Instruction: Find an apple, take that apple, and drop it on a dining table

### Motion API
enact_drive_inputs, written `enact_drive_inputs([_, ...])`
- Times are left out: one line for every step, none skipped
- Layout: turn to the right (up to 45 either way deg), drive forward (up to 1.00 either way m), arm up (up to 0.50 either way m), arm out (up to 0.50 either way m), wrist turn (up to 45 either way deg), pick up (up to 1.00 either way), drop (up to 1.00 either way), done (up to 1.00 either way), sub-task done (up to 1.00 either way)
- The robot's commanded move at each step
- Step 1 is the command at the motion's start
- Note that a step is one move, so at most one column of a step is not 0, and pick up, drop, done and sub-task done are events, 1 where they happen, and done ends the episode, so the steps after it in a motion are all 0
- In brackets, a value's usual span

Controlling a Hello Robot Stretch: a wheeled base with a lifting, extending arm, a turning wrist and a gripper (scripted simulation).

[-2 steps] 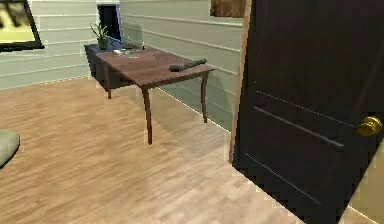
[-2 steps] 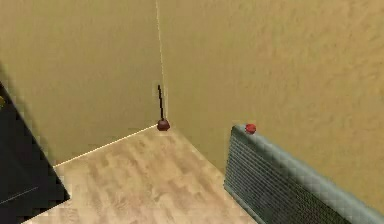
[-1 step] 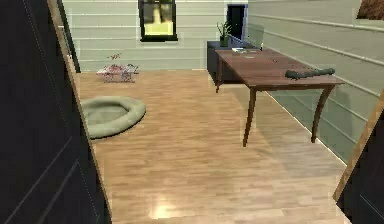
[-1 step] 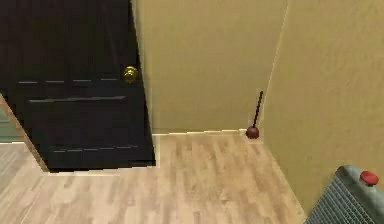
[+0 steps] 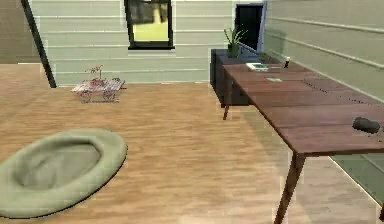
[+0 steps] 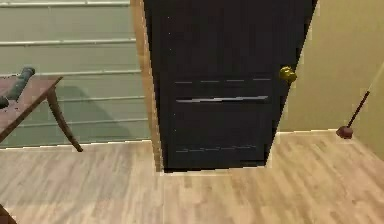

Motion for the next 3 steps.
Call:
enact_drive_inputs([0.0, 1.00, 0.00, 0.00, 0.0, 0.00, 0.00, 0.00, 0.00])
enact_drive_inputs([0.0, 1.00, 0.00, 0.00, 0.0, 0.00, 0.00, 0.00, 0.00])
enact_drive_inputs([-9.0, 0.00, 0.00, 0.00, 0.0, 0.00, 0.00, 0.00, 0.00])
